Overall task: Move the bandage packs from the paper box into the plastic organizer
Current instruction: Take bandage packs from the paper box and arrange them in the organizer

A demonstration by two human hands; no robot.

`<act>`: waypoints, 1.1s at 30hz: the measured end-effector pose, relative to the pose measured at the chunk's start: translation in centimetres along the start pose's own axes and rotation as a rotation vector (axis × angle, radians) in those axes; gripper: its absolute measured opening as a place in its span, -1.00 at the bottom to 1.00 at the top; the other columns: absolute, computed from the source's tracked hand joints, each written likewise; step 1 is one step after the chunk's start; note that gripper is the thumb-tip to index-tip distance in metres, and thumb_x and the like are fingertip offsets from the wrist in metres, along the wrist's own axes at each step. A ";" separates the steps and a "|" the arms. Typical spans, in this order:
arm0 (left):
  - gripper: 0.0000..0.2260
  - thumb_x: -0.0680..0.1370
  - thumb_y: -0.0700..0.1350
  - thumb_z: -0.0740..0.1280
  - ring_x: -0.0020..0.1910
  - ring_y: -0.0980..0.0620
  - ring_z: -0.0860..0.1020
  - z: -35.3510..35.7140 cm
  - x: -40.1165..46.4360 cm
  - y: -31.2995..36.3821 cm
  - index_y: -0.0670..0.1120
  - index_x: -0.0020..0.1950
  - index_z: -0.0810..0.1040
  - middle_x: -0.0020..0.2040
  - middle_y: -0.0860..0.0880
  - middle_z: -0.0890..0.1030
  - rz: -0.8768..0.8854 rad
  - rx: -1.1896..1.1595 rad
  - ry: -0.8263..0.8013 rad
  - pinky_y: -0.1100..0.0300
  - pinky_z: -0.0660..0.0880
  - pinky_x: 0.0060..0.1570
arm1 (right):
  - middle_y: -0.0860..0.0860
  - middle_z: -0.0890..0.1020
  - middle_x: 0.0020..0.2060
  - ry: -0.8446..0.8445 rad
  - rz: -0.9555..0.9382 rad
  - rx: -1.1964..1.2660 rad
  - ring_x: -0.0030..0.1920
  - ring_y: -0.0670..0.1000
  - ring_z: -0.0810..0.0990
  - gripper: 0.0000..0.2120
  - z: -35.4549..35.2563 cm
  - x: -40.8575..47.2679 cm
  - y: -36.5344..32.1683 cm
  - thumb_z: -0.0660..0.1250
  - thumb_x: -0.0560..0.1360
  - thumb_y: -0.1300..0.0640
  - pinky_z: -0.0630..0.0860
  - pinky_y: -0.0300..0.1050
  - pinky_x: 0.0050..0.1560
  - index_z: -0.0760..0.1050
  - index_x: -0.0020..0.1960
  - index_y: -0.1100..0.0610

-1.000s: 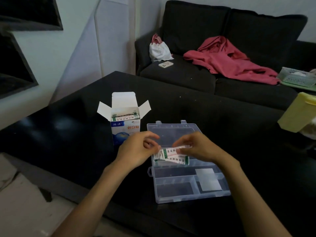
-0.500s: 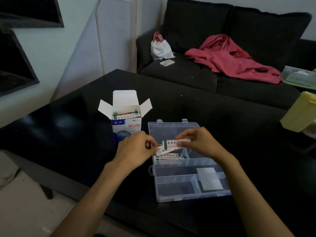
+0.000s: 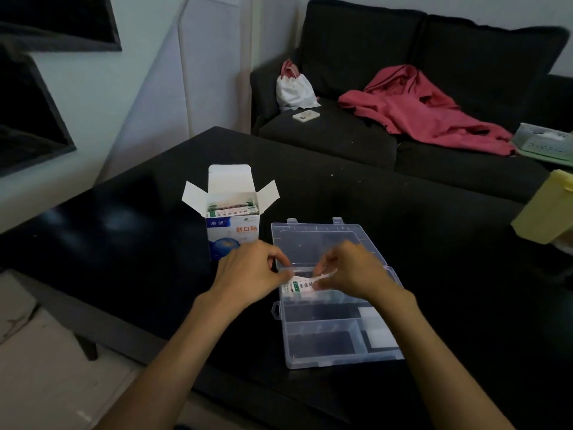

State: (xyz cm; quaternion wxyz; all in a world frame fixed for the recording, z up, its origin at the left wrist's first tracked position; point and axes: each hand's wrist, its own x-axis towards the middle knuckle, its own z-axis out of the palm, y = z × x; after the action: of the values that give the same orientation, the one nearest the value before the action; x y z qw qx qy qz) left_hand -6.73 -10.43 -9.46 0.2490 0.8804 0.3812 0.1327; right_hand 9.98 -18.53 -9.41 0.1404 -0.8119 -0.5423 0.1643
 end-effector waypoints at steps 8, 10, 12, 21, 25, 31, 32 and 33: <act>-0.84 0.52 0.06 0.36 -0.19 0.19 0.44 -0.2 0.1 0.2 0.14 0.09 0.59 -0.28 0.18 0.39 0.047 0.079 -0.038 0.29 0.34 -0.27 | -0.05 0.66 -0.07 0.087 -0.004 -0.149 -0.07 -0.04 0.61 -0.85 -0.5 -0.1 0.3 0.44 0.42 0.00 0.58 -0.03 0.01 0.61 -0.06 0.03; -0.85 0.54 0.05 0.33 -0.19 0.18 0.46 -0.3 -0.1 0.3 0.15 0.09 0.60 -0.25 0.18 0.45 0.058 0.126 -0.032 0.27 0.36 -0.28 | -0.07 0.65 -0.03 0.105 0.008 -0.142 -0.03 -0.07 0.59 -0.87 -1.1 -0.5 0.4 0.44 0.43 0.05 0.57 -0.03 0.07 0.61 -0.02 -0.01; -0.83 0.56 0.05 0.28 -0.10 0.12 0.53 -0.3 -0.3 0.4 0.15 0.12 0.60 -0.10 0.14 0.57 0.064 0.192 -0.035 0.24 0.41 -0.24 | -0.07 0.64 -0.02 0.121 0.031 -0.144 -0.04 -0.09 0.57 -0.85 -1.5 -0.7 0.4 0.46 0.42 0.05 0.56 -0.03 0.10 0.60 -0.01 -0.01; -0.73 0.63 0.00 0.11 0.06 0.03 0.55 0.1 -0.1 0.7 0.14 0.22 0.54 0.13 0.06 0.60 -0.007 0.188 -0.277 0.05 0.51 0.05 | 0.04 0.64 -0.05 -0.014 0.253 -0.155 -0.05 0.05 0.60 -0.65 0.5 0.2 -0.3 0.48 0.36 -0.11 0.57 -0.03 0.03 0.58 0.02 0.09; -0.71 0.65 0.01 0.07 0.13 0.03 0.53 -0.1 -0.1 0.5 0.19 0.26 0.50 0.24 0.07 0.55 -0.015 0.189 -0.346 0.04 0.48 0.11 | 0.03 0.64 -0.03 -0.063 0.282 -0.045 0.01 0.05 0.58 -0.70 0.7 0.7 -0.4 0.48 0.36 -0.08 0.53 0.03 0.12 0.61 -0.02 0.07; -0.75 0.63 0.05 0.11 0.00 0.05 0.55 0.3 -0.2 0.6 0.15 0.22 0.50 0.08 0.06 0.60 0.023 0.236 -0.331 0.09 0.49 -0.01 | 0.02 0.59 0.11 -0.086 0.228 -0.271 0.18 0.08 0.49 -0.74 0.5 0.5 -0.8 0.33 0.50 -0.09 0.25 0.11 0.38 0.58 0.11 0.01; -0.78 0.62 0.06 0.15 -0.01 0.05 0.56 0.3 -0.1 0.6 0.13 0.19 0.52 0.03 0.06 0.60 0.027 0.224 -0.307 0.10 0.49 -0.02 | 0.02 0.58 0.12 -0.116 0.230 -0.277 0.19 0.09 0.47 -0.75 0.5 0.5 -0.8 0.31 0.52 -0.07 0.22 0.11 0.38 0.57 0.12 0.01; -0.78 0.60 0.08 0.18 -0.04 0.06 0.55 0.3 -0.1 0.6 0.11 0.17 0.54 -0.02 0.08 0.59 0.033 0.216 -0.278 0.11 0.48 -0.05 | 0.03 0.57 0.11 -0.146 0.235 -0.269 0.19 0.09 0.46 -0.76 0.3 0.5 -0.9 0.29 0.53 -0.06 0.22 0.11 0.37 0.56 0.12 0.02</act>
State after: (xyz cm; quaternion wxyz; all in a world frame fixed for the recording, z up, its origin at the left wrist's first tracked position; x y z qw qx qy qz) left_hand -6.26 -10.99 -9.40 0.2012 0.9180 0.3407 -0.0278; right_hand 9.29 -17.68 -9.38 -0.0294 -0.8670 -0.4697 0.1640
